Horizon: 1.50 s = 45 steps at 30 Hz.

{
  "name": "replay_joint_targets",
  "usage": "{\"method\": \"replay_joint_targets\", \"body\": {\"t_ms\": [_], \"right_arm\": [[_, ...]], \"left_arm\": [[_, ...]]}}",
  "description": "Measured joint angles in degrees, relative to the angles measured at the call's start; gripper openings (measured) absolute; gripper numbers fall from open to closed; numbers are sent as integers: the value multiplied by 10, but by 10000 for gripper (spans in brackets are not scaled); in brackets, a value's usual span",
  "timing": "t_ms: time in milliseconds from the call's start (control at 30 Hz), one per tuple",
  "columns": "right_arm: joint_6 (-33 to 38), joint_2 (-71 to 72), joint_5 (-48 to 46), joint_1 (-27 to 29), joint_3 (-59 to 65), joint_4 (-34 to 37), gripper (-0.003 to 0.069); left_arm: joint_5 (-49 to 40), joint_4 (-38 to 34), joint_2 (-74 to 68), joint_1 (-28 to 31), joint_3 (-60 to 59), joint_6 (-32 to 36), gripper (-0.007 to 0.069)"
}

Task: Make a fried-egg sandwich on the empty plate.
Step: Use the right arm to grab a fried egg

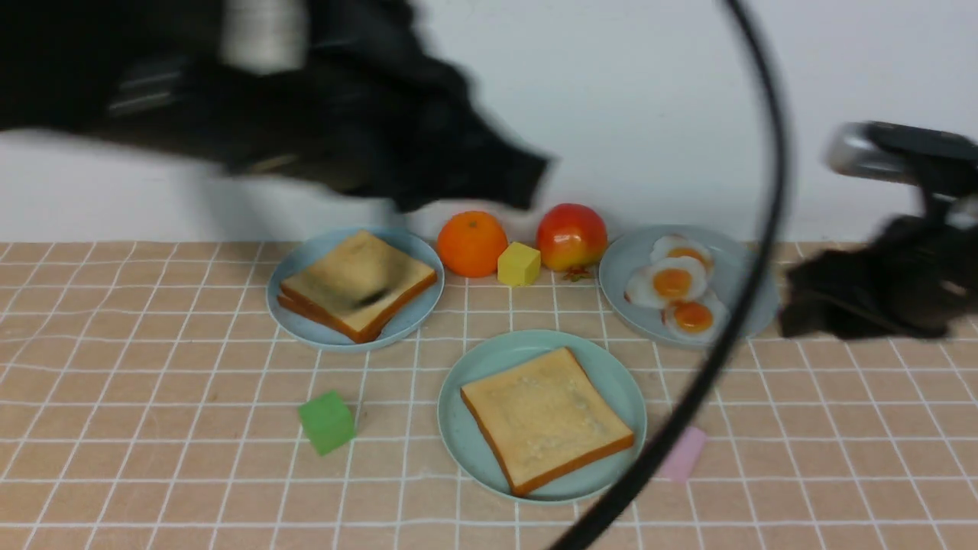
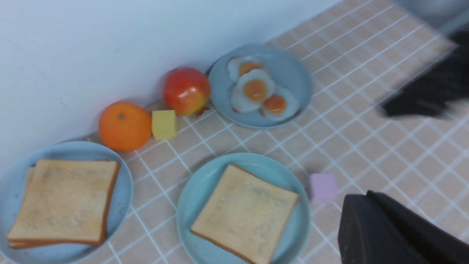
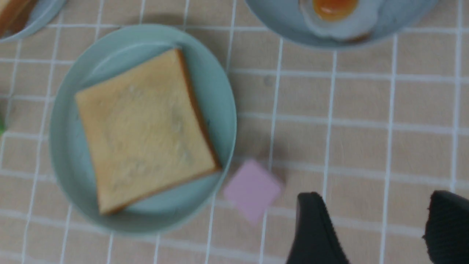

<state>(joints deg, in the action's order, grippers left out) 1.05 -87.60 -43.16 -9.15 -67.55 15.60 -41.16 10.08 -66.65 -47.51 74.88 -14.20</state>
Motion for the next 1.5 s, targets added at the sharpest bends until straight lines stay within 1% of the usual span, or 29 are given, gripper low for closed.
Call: {"method": "replay_joint_targets", "body": {"t_ms": [33, 133, 200, 233, 333, 367, 400, 467, 567, 700, 1000, 1500], "right_arm": [[1, -6, 1, 0, -5, 0, 415], [15, -113, 2, 8, -98, 3, 415], [16, -146, -1, 16, -131, 8, 415], [18, -190, -6, 28, -174, 18, 415], [36, -267, -19, 51, -251, 60, 415], [47, -290, -22, 56, -274, 76, 415], [49, -290, -24, 56, -274, 76, 415], [69, -339, -30, 64, -322, 113, 415], [71, -376, -33, 69, -359, 133, 415], [72, -398, -30, 77, -378, 145, 417], [78, -421, 6, 78, -380, 163, 417], [94, -449, 19, 79, -380, 205, 414]], "left_arm": [[2, -1, 6, 0, -6, -1, -13], [49, -6, 108, 0, -123, -22, -13], [68, -7, 134, 0, -166, -34, -13], [98, -7, 180, 0, -225, -50, -13], [162, -8, 249, 0, -302, -65, -13], [183, -8, 266, 0, -317, -66, -13], [187, -8, 274, 0, -320, -67, -13], [229, -9, 313, 0, -348, -68, -13], [250, -9, 335, 0, -355, -70, -13], [250, -10, 338, 0, -355, -70, -13], [243, -14, 338, 0, -355, -72, -13], [241, -16, 338, 0, -355, -72, -13]]}}
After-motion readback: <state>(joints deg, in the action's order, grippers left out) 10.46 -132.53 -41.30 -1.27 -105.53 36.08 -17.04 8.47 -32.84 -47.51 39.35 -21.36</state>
